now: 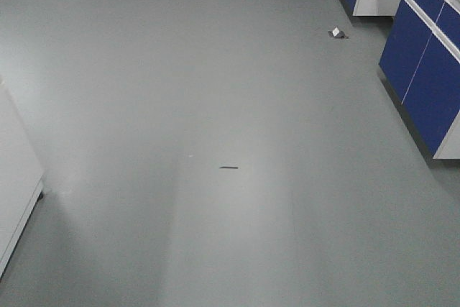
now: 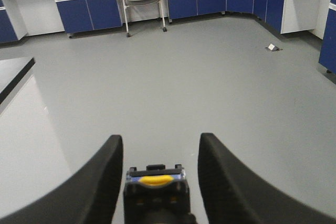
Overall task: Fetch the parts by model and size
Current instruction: 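Turn the base toward the blue-cabinet counter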
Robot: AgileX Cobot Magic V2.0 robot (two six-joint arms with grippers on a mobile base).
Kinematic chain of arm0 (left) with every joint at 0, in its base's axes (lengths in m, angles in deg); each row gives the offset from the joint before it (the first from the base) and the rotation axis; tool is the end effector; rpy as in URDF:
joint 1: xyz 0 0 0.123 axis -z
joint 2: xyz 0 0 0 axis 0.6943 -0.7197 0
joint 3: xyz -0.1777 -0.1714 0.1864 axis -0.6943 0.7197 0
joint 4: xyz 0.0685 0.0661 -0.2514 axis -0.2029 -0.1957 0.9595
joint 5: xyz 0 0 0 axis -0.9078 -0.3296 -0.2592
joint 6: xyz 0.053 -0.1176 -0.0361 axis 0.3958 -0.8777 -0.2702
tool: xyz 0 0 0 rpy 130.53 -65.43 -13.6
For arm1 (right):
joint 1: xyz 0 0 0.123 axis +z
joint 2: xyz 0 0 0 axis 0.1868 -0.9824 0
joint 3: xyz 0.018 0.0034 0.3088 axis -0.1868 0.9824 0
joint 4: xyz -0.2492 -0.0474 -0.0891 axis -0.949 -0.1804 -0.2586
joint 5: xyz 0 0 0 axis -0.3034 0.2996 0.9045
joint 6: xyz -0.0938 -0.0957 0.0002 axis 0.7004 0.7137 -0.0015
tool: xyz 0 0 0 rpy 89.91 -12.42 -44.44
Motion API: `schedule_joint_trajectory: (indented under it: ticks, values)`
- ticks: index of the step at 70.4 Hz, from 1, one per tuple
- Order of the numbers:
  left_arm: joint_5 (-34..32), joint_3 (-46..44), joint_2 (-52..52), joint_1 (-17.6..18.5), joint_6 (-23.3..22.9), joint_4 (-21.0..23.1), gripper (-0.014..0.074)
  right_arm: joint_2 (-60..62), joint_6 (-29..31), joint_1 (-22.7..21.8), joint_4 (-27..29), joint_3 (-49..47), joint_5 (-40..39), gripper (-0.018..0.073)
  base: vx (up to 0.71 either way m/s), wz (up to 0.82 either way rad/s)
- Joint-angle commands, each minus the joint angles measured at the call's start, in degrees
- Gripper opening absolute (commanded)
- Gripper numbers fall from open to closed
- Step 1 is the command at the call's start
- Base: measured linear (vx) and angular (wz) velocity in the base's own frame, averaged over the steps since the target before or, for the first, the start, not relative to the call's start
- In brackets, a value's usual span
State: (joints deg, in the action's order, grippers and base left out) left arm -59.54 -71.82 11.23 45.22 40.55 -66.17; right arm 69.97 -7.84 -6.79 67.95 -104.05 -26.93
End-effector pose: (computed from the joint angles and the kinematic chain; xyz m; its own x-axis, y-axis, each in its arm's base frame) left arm 0.1139 -0.0030 0.2953 -0.1941 0.0937 -0.9765 0.0434 0.9953 0.0869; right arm 0.1115 0.0070 0.3044 -0.0202 -0.1141 -0.9933 -0.0674 0.9914 -0.1125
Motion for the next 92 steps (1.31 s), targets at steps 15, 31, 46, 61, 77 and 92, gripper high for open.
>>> schedule_joint_trajectory:
  ticks: [15,31,46,61,77,92]
  values:
    - [-4.6,-1.7,-0.5,0.5,-0.2,0.2,-0.0004,-0.5,-0.1,-0.3,-0.3,-1.7,-4.9,-0.001,0.51,-0.12]
    - [-4.6,-1.7,-0.5,0.5,-0.2,0.2,-0.0004,-0.5,-0.1,-0.3,-0.3,-1.7,-4.9,-0.001,0.54,-0.06]
    - [-4.6,-1.7,-0.5,0.5,-0.2,0.2,-0.0004,-0.5,-0.1,-0.3,-0.3,-1.7,-4.9,-0.001,0.57,-0.02]
    - [-4.6,-1.7,-0.5,0.5,-0.2,0.2,-0.0004,-0.5,-0.1,-0.3,-0.3,-1.7,-4.9,-0.001,0.6,0.05]
    - [-4.5,-1.7,-0.5,0.5,-0.2,0.2,-0.0004,-0.5,-0.1,-0.3,-0.3,-1.7,-4.9,-0.001,0.63,0.05]
    - [-4.5,-1.7,-0.5,0.5,-0.2,0.2,-0.0004,-0.5,-0.1,-0.3,-0.3,-1.7,-4.9,-0.001,0.65,-0.01]
